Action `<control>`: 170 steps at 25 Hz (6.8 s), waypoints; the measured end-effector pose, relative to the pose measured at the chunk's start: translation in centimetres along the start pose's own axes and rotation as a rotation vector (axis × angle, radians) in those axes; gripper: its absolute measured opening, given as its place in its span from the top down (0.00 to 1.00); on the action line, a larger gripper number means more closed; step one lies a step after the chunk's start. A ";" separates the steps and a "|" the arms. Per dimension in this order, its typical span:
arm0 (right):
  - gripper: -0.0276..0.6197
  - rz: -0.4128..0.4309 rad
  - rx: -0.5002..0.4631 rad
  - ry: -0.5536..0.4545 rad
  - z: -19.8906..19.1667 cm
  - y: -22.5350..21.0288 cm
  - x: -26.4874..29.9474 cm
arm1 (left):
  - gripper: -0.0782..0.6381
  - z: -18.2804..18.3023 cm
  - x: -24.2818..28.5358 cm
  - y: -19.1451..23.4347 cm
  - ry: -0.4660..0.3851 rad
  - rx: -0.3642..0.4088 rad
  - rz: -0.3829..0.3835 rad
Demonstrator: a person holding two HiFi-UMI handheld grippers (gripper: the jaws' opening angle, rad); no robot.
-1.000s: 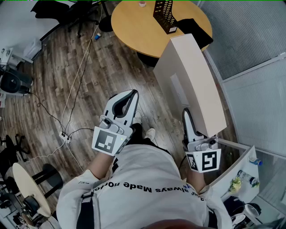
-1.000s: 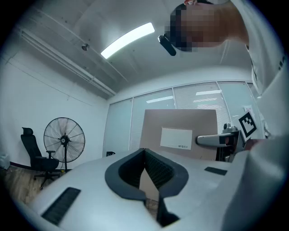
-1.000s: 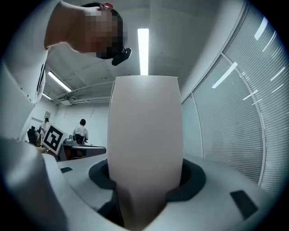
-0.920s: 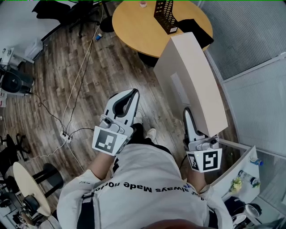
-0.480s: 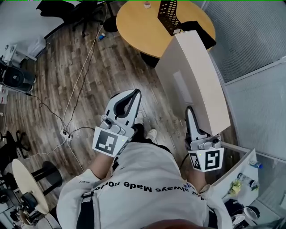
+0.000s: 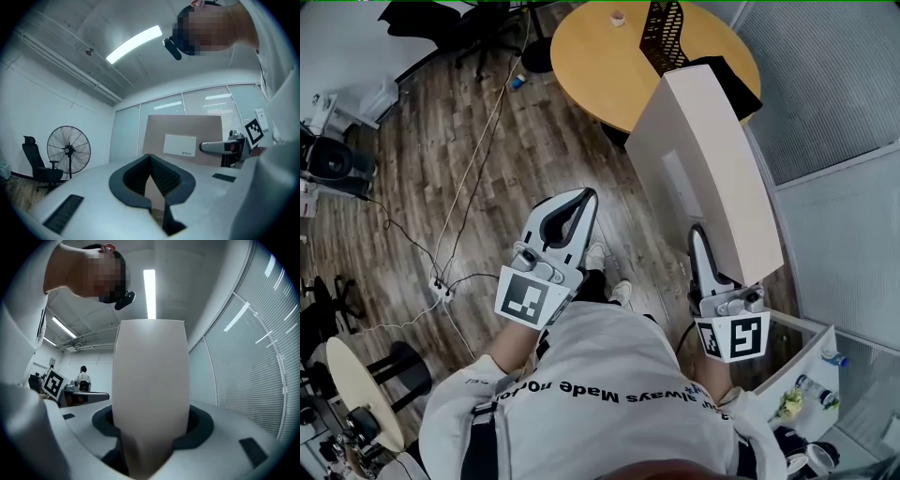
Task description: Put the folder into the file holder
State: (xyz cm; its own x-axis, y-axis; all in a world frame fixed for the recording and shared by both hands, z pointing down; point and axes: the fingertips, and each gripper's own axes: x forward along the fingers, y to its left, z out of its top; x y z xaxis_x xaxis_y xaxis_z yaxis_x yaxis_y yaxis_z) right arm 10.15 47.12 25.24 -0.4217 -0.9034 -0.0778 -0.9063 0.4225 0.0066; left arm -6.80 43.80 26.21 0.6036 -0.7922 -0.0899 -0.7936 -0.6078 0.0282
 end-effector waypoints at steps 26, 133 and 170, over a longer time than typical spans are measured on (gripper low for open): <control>0.52 -0.038 -0.005 0.015 -0.8 3.6 13.2 | 0.86 0.1 2.1 13.6 0.013 -0.004 -0.018; 0.52 -0.040 0.027 -0.037 -2.6 -27.8 28.8 | 0.86 -3.7 34.9 13.2 0.044 0.030 0.031; 0.52 -0.010 0.005 -0.010 -4.1 -31.6 35.2 | 0.86 -5.7 40.4 17.0 0.056 0.014 0.063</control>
State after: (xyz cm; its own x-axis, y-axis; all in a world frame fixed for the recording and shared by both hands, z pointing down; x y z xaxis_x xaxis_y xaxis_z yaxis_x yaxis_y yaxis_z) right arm 23.82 1.68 26.34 -0.4125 -0.9068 -0.0874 -0.9103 0.4140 0.0006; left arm 4.51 1.13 28.74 0.5555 -0.8309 -0.0320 -0.8309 -0.5562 0.0184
